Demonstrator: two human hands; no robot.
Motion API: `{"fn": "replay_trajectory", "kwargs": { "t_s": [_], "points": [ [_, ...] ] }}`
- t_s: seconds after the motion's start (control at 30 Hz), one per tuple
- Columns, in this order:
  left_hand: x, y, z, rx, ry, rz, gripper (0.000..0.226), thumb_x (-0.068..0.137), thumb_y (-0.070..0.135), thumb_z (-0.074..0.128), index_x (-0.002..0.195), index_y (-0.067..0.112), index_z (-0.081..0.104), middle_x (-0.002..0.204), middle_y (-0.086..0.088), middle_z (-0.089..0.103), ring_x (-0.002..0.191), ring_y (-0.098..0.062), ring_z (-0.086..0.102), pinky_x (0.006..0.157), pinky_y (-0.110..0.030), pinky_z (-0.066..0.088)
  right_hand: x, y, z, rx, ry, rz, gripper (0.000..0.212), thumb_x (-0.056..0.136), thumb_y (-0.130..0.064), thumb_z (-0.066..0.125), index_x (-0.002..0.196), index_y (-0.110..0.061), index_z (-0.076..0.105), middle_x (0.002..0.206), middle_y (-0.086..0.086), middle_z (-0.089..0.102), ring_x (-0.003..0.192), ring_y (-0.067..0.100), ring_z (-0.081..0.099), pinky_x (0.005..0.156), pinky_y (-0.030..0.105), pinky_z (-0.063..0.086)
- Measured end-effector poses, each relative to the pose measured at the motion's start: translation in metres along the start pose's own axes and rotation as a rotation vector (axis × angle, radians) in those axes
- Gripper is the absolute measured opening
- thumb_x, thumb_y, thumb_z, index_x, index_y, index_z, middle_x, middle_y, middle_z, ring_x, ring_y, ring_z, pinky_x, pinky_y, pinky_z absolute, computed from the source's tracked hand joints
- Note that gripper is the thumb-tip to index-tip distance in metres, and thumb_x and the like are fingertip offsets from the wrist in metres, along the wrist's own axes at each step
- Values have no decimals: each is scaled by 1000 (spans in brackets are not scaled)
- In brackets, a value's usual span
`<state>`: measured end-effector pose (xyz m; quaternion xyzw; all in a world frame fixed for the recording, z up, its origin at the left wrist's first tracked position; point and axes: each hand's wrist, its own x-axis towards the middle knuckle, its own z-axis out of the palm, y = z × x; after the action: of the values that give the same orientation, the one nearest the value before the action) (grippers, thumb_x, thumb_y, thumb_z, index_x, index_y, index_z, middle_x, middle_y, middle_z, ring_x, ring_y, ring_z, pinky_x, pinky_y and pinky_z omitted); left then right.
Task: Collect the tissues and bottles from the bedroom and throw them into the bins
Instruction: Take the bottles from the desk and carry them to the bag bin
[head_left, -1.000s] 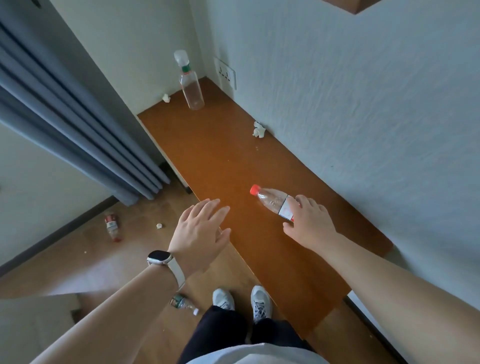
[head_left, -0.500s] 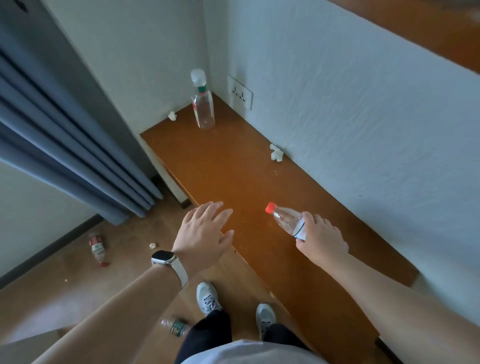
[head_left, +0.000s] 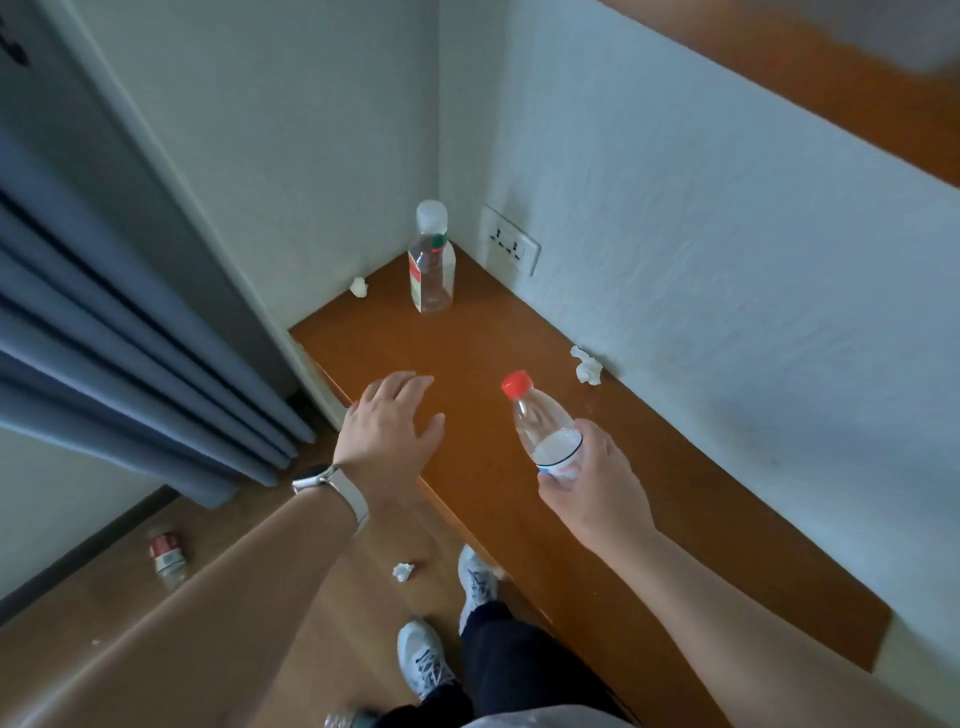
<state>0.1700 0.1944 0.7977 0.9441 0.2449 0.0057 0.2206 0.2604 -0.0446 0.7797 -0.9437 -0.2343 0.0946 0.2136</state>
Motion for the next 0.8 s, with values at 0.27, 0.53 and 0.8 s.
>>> {"fn": "replay_trajectory", "kwargs": {
  "t_s": [0.27,0.53,0.8],
  "points": [
    [98,-12,8,-299,109,-240,61,92,45,55,146,28,32,149,2,40,135,-20,39,106,-43,43,62,-17,22,200,-50,-11,63,76,-44,71,127,-32,36,110,-14,50,96,10,57,68,28,58],
    [183,-24,27,-560,149,-314,90,83,44,71,152,27,17,155,-1,31,138,-19,36,106,-35,39,125,-27,30,312,-101,10,56,76,-43,72,119,-40,37,105,-17,54,92,8,60,67,28,58],
    [225,-31,39,-627,138,-324,89,77,37,79,148,23,27,148,1,41,134,-16,40,100,-25,34,168,-34,31,375,-104,29,53,75,-36,74,117,-37,42,101,-16,56,93,7,61,73,31,58]
  ]
}}
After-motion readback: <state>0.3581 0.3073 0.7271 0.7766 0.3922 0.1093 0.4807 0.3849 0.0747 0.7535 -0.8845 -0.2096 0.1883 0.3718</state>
